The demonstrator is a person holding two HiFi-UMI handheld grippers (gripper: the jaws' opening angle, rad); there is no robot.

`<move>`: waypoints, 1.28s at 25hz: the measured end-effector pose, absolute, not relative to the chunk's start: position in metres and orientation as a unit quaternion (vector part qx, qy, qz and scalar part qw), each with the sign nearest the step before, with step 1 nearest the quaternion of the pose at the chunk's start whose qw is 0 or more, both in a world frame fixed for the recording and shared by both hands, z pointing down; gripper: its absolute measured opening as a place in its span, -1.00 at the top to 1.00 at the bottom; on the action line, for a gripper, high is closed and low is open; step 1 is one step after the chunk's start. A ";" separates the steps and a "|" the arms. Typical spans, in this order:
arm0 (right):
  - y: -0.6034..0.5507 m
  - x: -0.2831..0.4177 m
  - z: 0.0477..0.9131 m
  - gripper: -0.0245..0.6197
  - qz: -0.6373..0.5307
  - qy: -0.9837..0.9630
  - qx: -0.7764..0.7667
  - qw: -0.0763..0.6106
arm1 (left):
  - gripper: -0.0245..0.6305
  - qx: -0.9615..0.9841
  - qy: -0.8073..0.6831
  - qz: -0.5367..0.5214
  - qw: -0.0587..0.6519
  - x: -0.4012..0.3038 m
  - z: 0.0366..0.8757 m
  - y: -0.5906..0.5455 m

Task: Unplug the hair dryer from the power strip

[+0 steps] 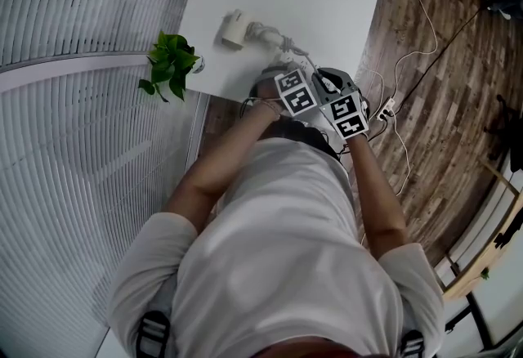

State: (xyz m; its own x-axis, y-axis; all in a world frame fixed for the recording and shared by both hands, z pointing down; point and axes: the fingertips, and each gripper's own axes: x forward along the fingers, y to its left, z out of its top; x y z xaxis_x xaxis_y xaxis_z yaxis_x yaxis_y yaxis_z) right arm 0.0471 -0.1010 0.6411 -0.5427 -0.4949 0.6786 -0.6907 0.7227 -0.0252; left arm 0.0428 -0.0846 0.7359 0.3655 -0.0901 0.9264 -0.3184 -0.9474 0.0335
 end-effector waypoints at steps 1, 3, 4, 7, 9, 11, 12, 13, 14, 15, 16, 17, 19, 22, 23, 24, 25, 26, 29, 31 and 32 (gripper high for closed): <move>-0.101 0.048 0.641 0.74 0.147 -0.865 0.342 0.336 | 0.83 0.820 -0.125 0.549 0.104 0.043 0.736 -0.085; -0.102 0.049 0.641 0.74 0.144 -0.865 0.342 0.338 | 0.83 0.821 -0.125 0.548 0.102 0.042 0.736 -0.085; -0.102 0.050 0.641 0.74 0.142 -0.865 0.342 0.338 | 0.83 0.821 -0.125 0.547 0.101 0.042 0.736 -0.085; -0.104 0.051 0.642 0.74 0.136 -0.865 0.341 0.341 | 0.83 0.823 -0.126 0.546 0.096 0.042 0.736 -0.085; -0.104 0.053 0.642 0.74 0.135 -0.864 0.340 0.346 | 0.83 0.823 -0.127 0.545 0.094 0.042 0.736 -0.085; -0.107 0.056 0.642 0.74 0.133 -0.863 0.341 0.349 | 0.83 0.823 -0.127 0.545 0.094 0.042 0.736 -0.084; -0.108 0.057 0.641 0.74 0.132 -0.862 0.341 0.350 | 0.83 0.823 -0.127 0.545 0.094 0.042 0.736 -0.084; -0.109 0.058 0.641 0.74 0.130 -0.862 0.341 0.351 | 0.83 0.824 -0.127 0.545 0.095 0.042 0.736 -0.084; -0.111 0.059 0.640 0.74 0.129 -0.862 0.340 0.352 | 0.83 0.824 -0.127 0.544 0.095 0.042 0.736 -0.084; -0.113 0.060 0.640 0.74 0.128 -0.862 0.340 0.354 | 0.83 0.824 -0.126 0.544 0.095 0.042 0.736 -0.084; -0.114 0.062 0.641 0.74 0.126 -0.861 0.340 0.356 | 0.83 0.824 -0.126 0.544 0.095 0.042 0.736 -0.084; -0.116 0.064 0.641 0.74 0.124 -0.861 0.340 0.358 | 0.83 0.824 -0.126 0.544 0.094 0.043 0.736 -0.084; -0.118 0.067 0.642 0.74 0.123 -0.859 0.341 0.361 | 0.83 0.825 -0.126 0.543 0.093 0.042 0.737 -0.084; -0.123 0.071 0.645 0.74 0.122 -0.857 0.342 0.364 | 0.83 0.826 -0.128 0.542 0.091 0.042 0.736 -0.084; -0.125 0.073 0.645 0.74 0.121 -0.857 0.342 0.366 | 0.83 0.826 -0.127 0.542 0.091 0.042 0.735 -0.084; -0.127 0.075 0.645 0.74 0.120 -0.856 0.342 0.368 | 0.83 0.826 -0.127 0.542 0.091 0.043 0.735 -0.084; -0.129 0.078 0.645 0.74 0.119 -0.856 0.342 0.370 | 0.83 0.825 -0.127 0.543 0.092 0.043 0.734 -0.084; -0.131 0.080 0.645 0.74 0.118 -0.855 0.342 0.372 | 0.83 0.825 -0.126 0.543 0.092 0.043 0.734 -0.084; -0.138 0.088 0.649 0.74 0.119 -0.850 0.346 0.379 | 0.83 0.826 -0.126 0.542 0.094 0.043 0.734 -0.085; -0.143 0.090 0.651 0.74 0.115 -0.849 0.347 0.381 | 0.83 0.826 -0.127 0.541 0.093 0.042 0.735 -0.085; -0.146 0.090 0.652 0.74 0.112 -0.849 0.346 0.382 | 0.83 0.826 -0.126 0.541 0.093 0.042 0.736 -0.085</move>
State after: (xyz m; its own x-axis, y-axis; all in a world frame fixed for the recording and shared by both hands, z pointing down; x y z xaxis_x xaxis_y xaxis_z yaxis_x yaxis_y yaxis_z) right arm 0.0905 -0.1457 0.6518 -0.4678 -0.5029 0.7268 -0.6738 0.7351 0.0749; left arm 0.0418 -0.0847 0.7356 0.3827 -0.1085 0.9175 -0.3093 -0.9508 0.0166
